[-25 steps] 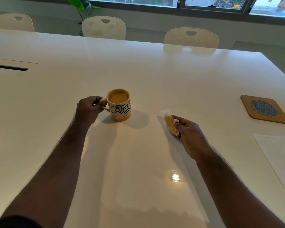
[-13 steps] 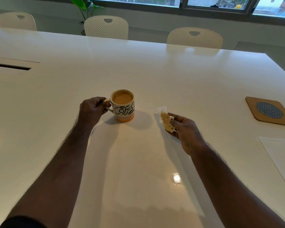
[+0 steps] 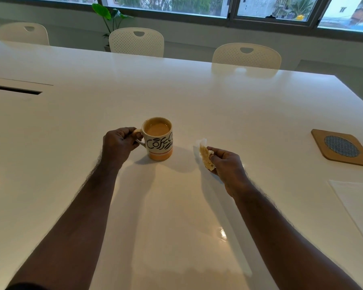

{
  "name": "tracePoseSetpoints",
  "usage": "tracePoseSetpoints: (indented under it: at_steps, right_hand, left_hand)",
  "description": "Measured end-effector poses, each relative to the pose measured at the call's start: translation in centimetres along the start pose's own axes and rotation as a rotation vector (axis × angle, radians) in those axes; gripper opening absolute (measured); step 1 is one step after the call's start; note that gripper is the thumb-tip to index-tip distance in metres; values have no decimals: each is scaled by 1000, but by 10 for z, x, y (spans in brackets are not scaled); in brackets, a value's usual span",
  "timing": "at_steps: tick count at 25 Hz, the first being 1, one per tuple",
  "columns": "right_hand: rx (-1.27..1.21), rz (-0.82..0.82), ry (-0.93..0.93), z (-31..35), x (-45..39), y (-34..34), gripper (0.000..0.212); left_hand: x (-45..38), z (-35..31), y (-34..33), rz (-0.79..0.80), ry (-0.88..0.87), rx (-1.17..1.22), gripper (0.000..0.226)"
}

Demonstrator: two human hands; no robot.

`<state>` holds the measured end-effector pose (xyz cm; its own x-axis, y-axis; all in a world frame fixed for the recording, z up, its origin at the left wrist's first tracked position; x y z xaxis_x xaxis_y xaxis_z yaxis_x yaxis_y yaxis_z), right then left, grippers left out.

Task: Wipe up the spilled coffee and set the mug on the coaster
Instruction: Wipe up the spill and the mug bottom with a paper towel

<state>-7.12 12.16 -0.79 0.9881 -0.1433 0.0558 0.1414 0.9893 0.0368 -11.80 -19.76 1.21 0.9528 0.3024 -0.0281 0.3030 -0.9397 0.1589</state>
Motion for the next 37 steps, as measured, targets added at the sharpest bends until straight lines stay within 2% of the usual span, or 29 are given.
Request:
tracePoseSetpoints:
  at_steps: [4,8,10,12,18,23,27,29,30,32,37]
  right_hand:
    - [351,-15,230,15,-14,-11,30]
    - [769,71,454,31,-21,-39,34]
    - [988,134,471,31,-23,-55,35]
    - [1118,225,392,22,-25,-70,36]
    - [1022,228,126,8,-37,-105,41]
    - [899,260,69,12,-36,-136,46]
    - [838,375,106,8,-24,-160,38]
    - [962,510,171,7,-16,-174,30]
    - [975,533,221,7,-12,-179,28]
    - [914,587,207,3,-3,-180,31]
    - [1002,603,541,-9,17,-150,42]
  left_hand:
    - [-2,-9,5,-4,-34,7,12]
    - [-6,-11,11,-18,-37,8,14]
    - [-8,-11,16,-36,-33,5,15]
    - [-10,-11,20,-48,-31,12,14]
    - [-18,-15,33,-82,-34,35,14]
    - [-20,-22,38,-102,-49,34,19]
    - [-20,-26,40,-110,-48,27,25]
    - [-20,-29,40,-109,-58,7,28]
    - [-19,-29,41,-107,-66,-4,30]
    - [-18,-29,42,-108,-70,-4,29]
    - [-17,-29,45,-110,-53,30,24]
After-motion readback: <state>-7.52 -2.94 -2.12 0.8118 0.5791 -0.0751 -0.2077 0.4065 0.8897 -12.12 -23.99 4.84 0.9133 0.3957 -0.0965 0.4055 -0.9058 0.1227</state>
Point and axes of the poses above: each hand's wrist, its own x-axis away from the middle knuckle, its own y-axis out of the back of the hand, z = x × y, the point moved 6 cm from there along -x, towards the middle knuckle, and after that the axes turned 9 degrees about y, right-handed, at the moved point
